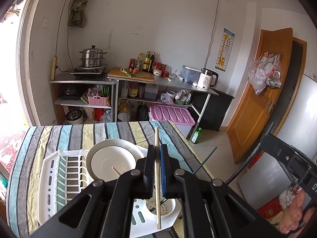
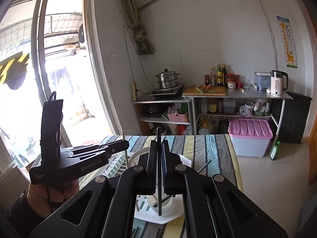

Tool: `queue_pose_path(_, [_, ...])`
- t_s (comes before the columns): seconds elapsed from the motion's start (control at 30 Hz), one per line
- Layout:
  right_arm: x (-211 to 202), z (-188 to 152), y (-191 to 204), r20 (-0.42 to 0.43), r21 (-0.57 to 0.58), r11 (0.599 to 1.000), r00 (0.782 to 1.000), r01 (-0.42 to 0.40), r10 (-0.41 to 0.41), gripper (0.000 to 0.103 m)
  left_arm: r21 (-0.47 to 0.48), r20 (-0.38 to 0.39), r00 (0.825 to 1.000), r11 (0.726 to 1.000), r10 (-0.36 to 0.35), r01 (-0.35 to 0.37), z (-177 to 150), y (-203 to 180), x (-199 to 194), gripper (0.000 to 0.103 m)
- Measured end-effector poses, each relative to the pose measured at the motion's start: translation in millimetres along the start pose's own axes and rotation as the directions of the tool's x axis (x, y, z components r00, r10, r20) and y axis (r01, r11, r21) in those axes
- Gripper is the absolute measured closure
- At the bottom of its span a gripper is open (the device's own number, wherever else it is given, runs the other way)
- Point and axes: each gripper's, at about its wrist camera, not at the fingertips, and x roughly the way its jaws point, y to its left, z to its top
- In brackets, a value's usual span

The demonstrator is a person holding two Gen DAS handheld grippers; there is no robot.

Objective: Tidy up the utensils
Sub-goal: 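Lift both chopsticks upright and carry them over the white cup, then lower both chopsticks into the white cup and open both tools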

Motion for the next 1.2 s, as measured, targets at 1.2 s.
queue_pose_path(1.2, [71.9, -25.9, -40.8, -0.127, 0.064, 0.997, 0.992, 0.033, -0.025, 0.099, -0.057, -0.097, 0.995, 0.998, 0.012, -0.018, -39.4, 33.2, 70.3, 0.097])
